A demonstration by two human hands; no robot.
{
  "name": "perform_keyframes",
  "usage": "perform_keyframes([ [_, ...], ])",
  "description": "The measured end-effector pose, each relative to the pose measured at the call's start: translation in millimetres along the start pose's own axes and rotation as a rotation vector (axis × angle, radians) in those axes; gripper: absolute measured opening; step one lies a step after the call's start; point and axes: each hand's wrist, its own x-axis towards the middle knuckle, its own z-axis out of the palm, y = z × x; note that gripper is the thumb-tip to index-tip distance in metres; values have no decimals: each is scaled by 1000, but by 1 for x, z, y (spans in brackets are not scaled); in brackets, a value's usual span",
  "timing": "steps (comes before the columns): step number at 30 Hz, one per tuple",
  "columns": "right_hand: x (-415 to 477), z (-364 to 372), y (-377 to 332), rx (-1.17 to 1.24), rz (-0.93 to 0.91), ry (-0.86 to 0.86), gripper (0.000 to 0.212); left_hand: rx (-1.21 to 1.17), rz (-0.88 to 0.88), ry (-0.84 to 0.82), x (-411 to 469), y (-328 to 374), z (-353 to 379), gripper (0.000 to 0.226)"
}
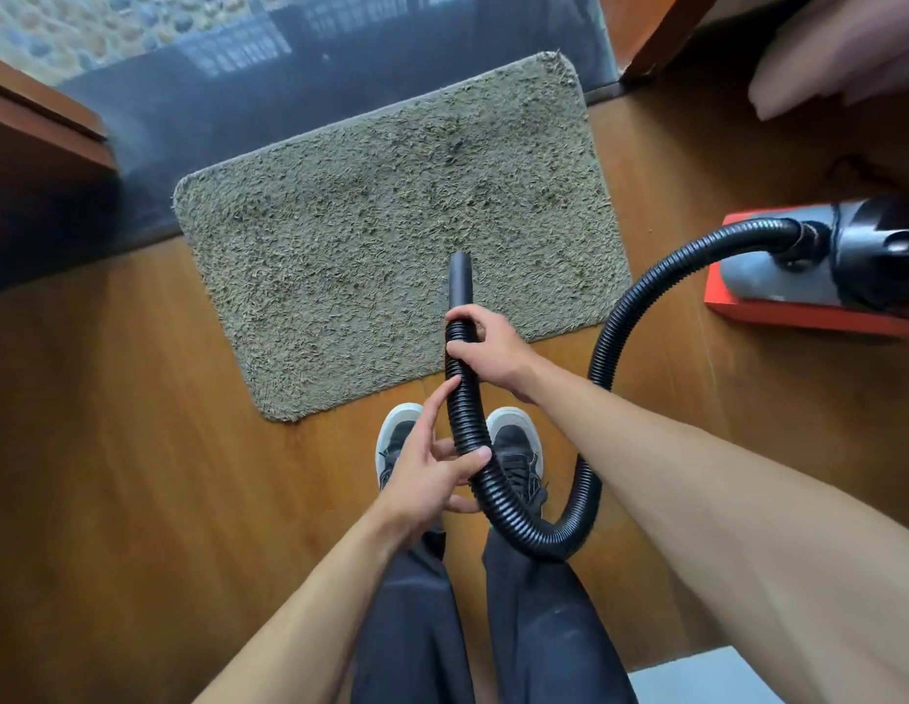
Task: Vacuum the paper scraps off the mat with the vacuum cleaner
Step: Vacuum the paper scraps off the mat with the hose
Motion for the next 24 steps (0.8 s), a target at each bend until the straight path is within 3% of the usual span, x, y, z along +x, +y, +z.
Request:
perform_keyframes([
  [8, -42, -65, -64, 171, -187, 137, 43, 311, 200, -61, -20, 75, 30, 80],
  [13, -75, -109, -91, 241, -259, 287, 44, 509, 332, -183, -28, 118, 59, 82],
  [24, -157, -199, -95, 329, -353, 628, 44, 732, 388, -410, -48, 171, 144, 96],
])
